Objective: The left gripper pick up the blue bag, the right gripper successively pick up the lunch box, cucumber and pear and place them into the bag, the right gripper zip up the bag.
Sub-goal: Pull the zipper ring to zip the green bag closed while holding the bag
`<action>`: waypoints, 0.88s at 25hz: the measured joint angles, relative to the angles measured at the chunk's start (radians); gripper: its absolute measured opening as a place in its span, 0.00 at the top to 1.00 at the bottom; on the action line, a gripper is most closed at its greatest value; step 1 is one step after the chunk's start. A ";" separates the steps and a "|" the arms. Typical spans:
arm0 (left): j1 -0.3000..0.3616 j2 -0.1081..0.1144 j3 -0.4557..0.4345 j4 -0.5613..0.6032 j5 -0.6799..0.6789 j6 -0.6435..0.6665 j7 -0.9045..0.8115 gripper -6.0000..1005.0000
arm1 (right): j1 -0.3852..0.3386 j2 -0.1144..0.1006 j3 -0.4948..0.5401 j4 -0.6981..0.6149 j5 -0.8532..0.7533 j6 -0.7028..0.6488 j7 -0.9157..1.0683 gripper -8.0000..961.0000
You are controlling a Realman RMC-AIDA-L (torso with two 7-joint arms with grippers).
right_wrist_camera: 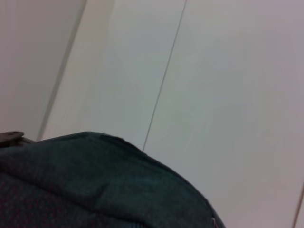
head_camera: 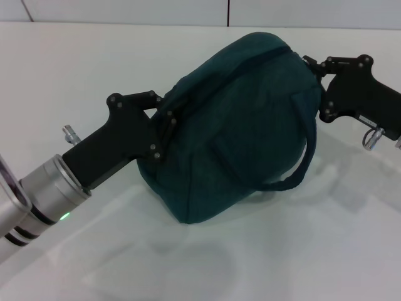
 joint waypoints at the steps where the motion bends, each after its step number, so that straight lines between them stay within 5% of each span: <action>1: -0.001 0.000 0.000 0.000 0.000 0.000 0.000 0.94 | 0.000 0.000 0.000 0.002 0.005 0.000 -0.001 0.85; 5: -0.001 0.000 -0.001 0.000 0.000 -0.001 0.000 0.94 | 0.000 0.000 0.001 0.008 0.032 0.005 -0.001 0.99; 22: -0.005 0.000 -0.005 -0.001 -0.002 0.004 -0.008 0.94 | -0.021 -0.005 0.002 0.026 0.101 0.118 0.009 0.99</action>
